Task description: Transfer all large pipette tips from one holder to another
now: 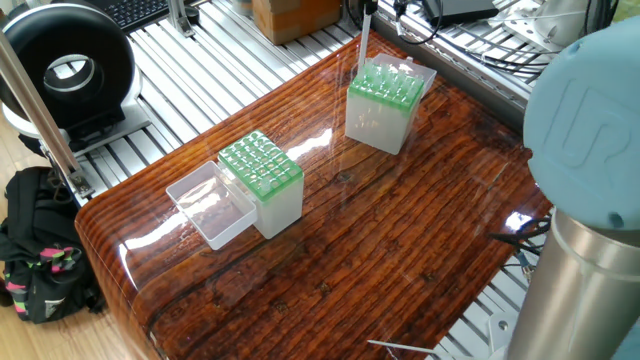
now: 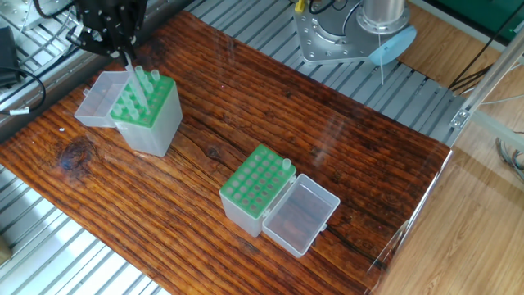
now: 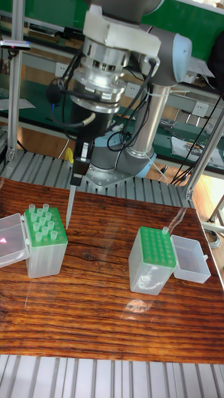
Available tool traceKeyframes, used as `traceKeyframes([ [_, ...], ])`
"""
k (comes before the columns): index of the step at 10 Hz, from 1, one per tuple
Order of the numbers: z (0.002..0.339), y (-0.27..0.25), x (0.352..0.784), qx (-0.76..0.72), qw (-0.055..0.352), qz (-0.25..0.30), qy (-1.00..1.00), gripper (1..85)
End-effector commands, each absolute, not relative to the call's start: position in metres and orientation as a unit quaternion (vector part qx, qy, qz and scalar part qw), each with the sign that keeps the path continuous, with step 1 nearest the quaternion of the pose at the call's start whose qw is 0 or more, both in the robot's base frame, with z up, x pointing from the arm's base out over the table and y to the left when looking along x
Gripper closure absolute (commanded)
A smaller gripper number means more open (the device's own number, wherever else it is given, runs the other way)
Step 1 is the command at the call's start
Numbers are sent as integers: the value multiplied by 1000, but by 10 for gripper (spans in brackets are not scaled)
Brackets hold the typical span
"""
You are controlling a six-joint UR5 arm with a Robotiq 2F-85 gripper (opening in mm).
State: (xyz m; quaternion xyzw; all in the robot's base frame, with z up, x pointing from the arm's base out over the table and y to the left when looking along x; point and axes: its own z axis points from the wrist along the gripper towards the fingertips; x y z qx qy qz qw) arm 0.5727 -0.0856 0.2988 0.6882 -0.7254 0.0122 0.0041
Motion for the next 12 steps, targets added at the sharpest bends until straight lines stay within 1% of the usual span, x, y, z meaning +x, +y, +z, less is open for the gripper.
traceKeyframes([
  [1,310,-63,572,578,-26,-2,-815,847],
  [2,312,-49,572,495,-36,-20,-868,847],
  [3,313,-44,576,429,-44,-21,-902,847],
  [6,310,-15,588,192,-61,-61,-978,847],
  [7,308,2,588,118,-56,-85,-988,847],
  [8,302,5,590,79,-56,-76,-992,847],
  [10,290,36,586,8,-50,-92,-995,847],
  [11,283,33,586,8,-53,-70,-996,847],
  [12,280,35,583,4,-51,-64,-997,847],
])
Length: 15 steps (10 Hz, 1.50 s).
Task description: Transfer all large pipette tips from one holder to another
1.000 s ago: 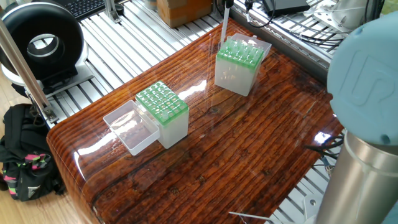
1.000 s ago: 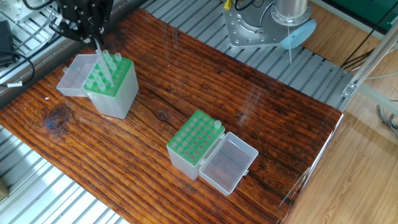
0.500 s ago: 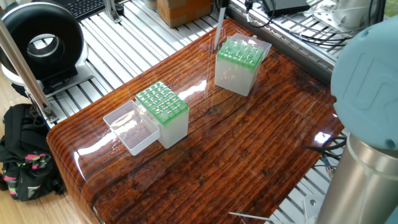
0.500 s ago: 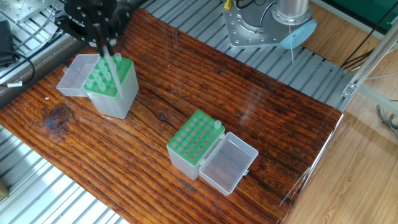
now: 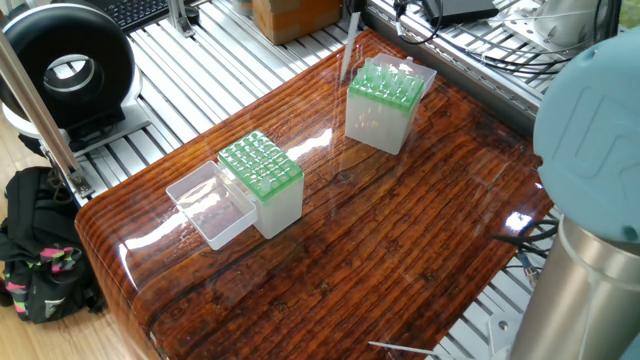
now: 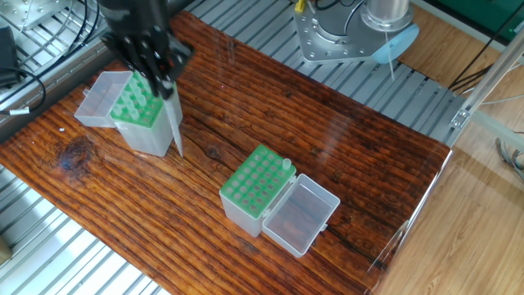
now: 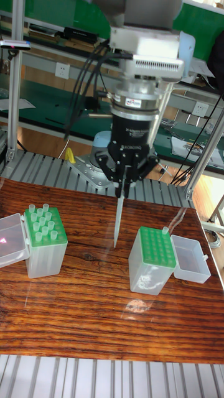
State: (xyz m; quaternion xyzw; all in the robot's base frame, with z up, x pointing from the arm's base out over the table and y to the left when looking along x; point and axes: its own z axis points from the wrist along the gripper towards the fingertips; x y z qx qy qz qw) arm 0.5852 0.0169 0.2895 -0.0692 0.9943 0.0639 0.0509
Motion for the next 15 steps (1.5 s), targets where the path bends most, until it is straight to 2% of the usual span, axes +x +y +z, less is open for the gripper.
traceKeyframes([
  [1,278,35,580,-3,47,61,997,847],
  [4,276,6,574,-68,34,10,997,847],
  [6,276,-9,576,-169,33,-23,985,847],
  [8,276,-1,576,-184,36,-8,982,847],
  [12,322,83,573,-108,17,35,993,847],
  [15,333,149,559,-50,12,57,997,847],
])
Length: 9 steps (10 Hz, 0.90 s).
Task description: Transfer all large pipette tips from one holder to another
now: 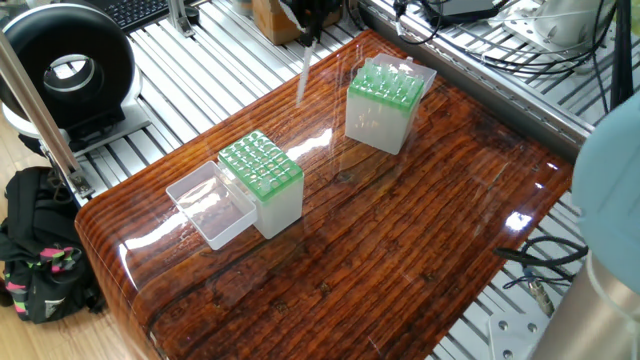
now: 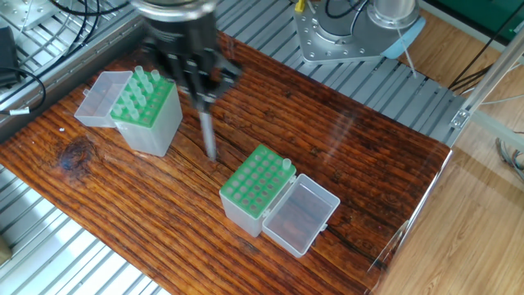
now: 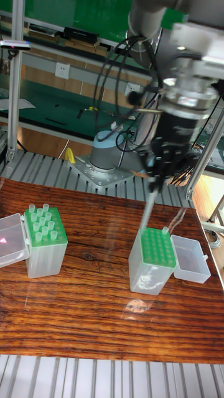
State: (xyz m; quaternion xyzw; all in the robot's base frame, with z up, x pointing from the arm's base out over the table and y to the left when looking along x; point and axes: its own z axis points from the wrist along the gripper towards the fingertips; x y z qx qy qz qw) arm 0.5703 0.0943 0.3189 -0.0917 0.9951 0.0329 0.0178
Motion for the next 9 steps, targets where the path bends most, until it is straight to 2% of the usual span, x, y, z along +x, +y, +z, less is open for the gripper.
traceKeyframes([
  [1,328,161,555,-35,12,60,998,847],
  [3,312,175,539,-13,5,50,999,847],
  [9,298,180,542,-10,8,43,999,847],
])
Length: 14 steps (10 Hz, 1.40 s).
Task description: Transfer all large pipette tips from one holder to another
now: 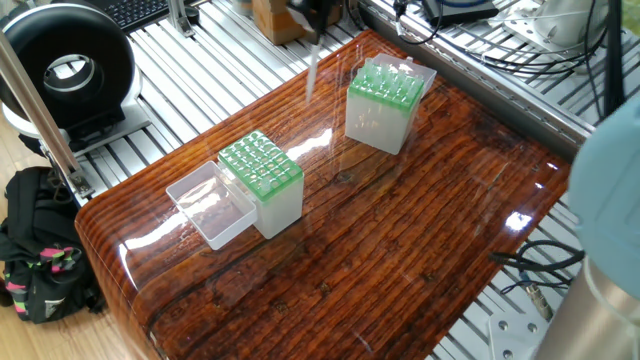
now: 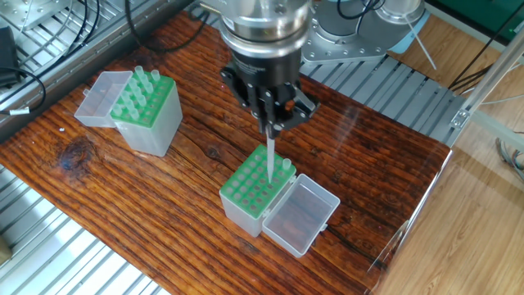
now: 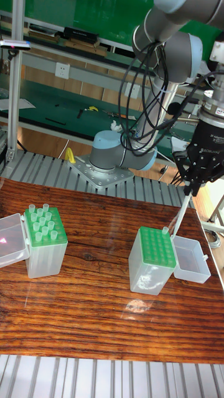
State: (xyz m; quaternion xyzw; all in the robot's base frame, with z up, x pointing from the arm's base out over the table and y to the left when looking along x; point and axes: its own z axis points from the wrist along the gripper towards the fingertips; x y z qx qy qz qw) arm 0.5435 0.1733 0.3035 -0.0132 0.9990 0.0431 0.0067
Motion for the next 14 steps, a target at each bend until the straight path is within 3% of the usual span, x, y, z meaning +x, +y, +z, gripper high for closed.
traceKeyframes([
  [1,295,178,541,-11,6,40,999,847],
  [14,275,176,520,-17,-6,25,1000,847],
])
